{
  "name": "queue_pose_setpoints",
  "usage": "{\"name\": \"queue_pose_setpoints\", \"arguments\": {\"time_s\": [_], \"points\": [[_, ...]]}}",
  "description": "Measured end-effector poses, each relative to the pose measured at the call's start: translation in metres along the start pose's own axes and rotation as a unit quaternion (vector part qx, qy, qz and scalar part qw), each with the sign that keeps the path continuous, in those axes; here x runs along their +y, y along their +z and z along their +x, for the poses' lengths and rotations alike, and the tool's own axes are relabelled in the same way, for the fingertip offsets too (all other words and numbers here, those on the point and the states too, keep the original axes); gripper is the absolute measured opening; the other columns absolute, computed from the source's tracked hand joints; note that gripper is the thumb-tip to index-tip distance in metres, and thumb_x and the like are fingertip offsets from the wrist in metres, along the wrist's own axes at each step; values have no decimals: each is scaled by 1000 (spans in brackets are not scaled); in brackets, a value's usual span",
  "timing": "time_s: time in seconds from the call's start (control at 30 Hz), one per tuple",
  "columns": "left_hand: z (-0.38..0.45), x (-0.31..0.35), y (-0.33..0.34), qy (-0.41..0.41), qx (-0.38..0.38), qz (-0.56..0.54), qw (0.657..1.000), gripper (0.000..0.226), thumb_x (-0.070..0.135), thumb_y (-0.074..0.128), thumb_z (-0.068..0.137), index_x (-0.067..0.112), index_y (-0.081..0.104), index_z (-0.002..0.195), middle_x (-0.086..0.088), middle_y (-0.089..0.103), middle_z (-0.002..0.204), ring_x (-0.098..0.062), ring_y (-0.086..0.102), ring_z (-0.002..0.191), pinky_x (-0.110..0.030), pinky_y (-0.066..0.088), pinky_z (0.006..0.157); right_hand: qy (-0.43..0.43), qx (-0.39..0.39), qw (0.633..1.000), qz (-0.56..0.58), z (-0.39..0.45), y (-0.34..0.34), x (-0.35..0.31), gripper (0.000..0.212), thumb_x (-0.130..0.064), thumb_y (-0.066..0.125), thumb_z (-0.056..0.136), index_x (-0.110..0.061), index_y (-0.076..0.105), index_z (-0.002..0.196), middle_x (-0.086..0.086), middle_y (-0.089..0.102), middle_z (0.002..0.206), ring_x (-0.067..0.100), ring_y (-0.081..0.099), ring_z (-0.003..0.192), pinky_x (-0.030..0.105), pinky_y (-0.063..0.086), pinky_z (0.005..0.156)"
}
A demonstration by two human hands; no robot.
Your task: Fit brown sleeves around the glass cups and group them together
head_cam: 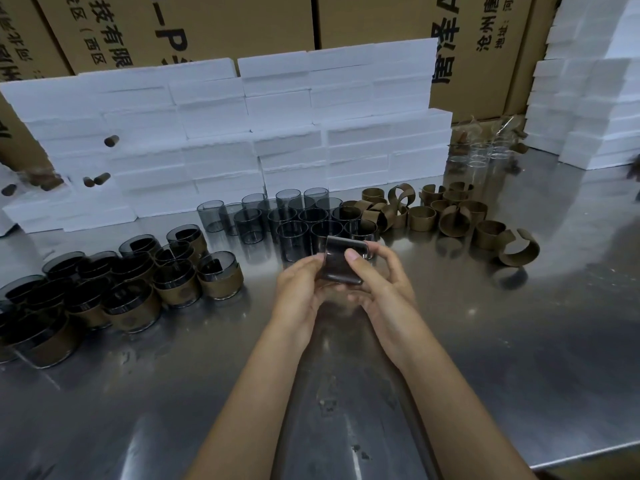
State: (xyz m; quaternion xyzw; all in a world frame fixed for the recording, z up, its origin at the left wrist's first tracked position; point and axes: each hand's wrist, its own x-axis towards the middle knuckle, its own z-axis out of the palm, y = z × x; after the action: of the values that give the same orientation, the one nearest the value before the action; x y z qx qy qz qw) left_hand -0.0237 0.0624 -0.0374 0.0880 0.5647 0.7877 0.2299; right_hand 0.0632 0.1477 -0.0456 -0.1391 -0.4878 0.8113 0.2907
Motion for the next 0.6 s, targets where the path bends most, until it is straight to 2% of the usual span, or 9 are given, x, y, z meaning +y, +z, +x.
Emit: {"name": "queue_pose_setpoints", "arguments": {"time_s": [0.07, 0.13, 0.27, 0.37, 0.47, 0.53, 0.6], "points": [[-3, 1, 4, -6, -29, -15, 999, 31, 24, 51, 107, -1, 70, 104, -14, 76, 88, -19, 74, 72, -31, 62, 59, -26, 36, 999, -27, 0, -1, 0, 56, -44, 86, 67, -28, 62, 116, 0, 76, 92, 13, 70, 77, 25, 52, 60], [-7, 2, 7, 0, -72, -4, 997, 35, 35, 54, 105, 4, 71, 105, -11, 78, 92, -18, 76, 80, -34, 62, 63, -51, 62, 994, -77, 0, -2, 1, 52, -45, 87, 71, -31, 62, 114, -5, 75, 87, 7, 72, 75, 19, 53, 59], [-10, -1, 12, 5, -84, 26, 996, 40, 34, 53, 106, 0, 66, 122, -22, 74, 115, -35, 74, 104, -48, 64, 82, -84, 55, 987, -122, -1, -2, 2, 55, -57, 81, 68, -31, 60, 112, -10, 70, 84, 5, 73, 80, 17, 55, 65], [-11, -3, 13, -3, -82, 18, 996, 43, 34, 46, 109, -1, 59, 131, -25, 72, 119, -41, 70, 112, -59, 57, 96, -97, 54, 983, -143, -1, -2, 3, 55, -58, 78, 71, -29, 59, 112, -9, 65, 83, 6, 70, 79, 17, 54, 66], [-9, -5, 13, -23, -82, 6, 996, 48, 37, 45, 109, -2, 60, 133, -26, 71, 120, -40, 70, 113, -53, 60, 91, -119, 73, 969, -202, 3, -5, 6, 35, -48, 76, 84, -28, 60, 107, -1, 51, 75, 9, 55, 70, 26, 51, 67], [-7, -6, 11, -32, -93, 19, 995, 55, 46, 54, 102, 0, 63, 132, -25, 72, 120, -38, 70, 114, -50, 60, 91, -142, 88, 959, -230, 5, -6, 9, 18, -34, 73, 93, -26, 60, 101, -5, 42, 67, 0, 44, 59, 18, 43, 62], [-5, -7, 9, -29, -107, 36, 993, 58, 49, 65, 95, 2, 66, 129, -24, 73, 118, -35, 72, 110, -46, 62, 87, -153, 92, 956, -232, 8, -6, 11, 8, -24, 68, 98, -21, 60, 98, -4, 45, 64, 1, 45, 57, 17, 44, 62]]}}
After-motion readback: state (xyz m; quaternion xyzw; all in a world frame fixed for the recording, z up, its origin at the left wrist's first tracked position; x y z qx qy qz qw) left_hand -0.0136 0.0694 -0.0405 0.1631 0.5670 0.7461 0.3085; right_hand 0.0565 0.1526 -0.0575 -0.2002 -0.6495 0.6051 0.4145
